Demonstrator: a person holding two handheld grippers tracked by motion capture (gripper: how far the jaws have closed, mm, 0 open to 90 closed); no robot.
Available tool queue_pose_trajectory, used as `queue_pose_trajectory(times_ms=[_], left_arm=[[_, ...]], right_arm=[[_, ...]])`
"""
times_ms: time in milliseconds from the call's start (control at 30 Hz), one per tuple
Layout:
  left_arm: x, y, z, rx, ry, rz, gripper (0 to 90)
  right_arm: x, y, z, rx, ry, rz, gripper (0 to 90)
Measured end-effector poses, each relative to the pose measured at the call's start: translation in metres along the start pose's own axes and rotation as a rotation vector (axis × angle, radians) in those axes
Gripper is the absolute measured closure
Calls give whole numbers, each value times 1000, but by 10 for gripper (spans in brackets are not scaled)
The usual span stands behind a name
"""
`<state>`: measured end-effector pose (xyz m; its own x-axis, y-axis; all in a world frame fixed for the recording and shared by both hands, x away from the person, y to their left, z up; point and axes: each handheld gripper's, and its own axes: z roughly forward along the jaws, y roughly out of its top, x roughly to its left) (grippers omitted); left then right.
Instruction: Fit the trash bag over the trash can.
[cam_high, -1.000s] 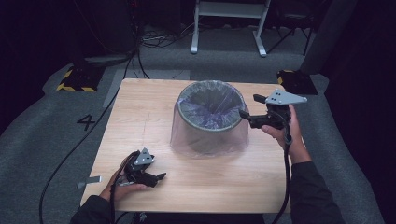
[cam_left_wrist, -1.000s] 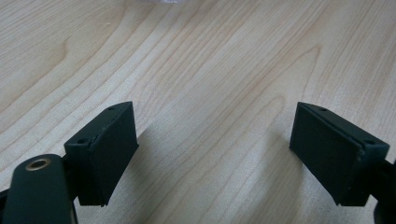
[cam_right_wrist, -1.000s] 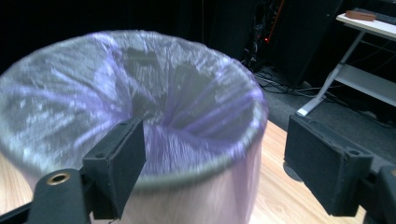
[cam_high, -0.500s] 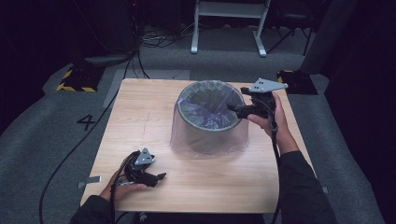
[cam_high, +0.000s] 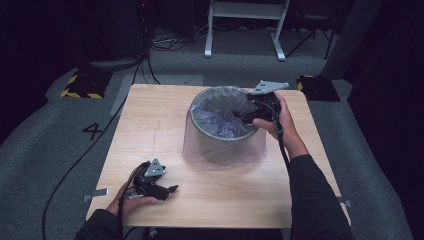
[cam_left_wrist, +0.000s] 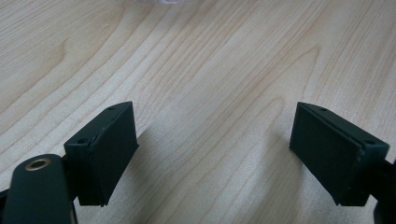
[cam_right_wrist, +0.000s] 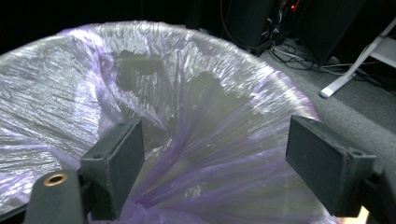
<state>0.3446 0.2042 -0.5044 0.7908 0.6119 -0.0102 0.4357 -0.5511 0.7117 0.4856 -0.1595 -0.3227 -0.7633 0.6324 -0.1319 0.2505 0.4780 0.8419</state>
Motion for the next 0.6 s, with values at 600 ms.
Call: queue_pose_trajectory(times_ms=[600], left_arm=[[0, 0, 0, 0, 1, 0, 145]], right_arm=[[4, 5, 20, 84, 16, 13, 198]])
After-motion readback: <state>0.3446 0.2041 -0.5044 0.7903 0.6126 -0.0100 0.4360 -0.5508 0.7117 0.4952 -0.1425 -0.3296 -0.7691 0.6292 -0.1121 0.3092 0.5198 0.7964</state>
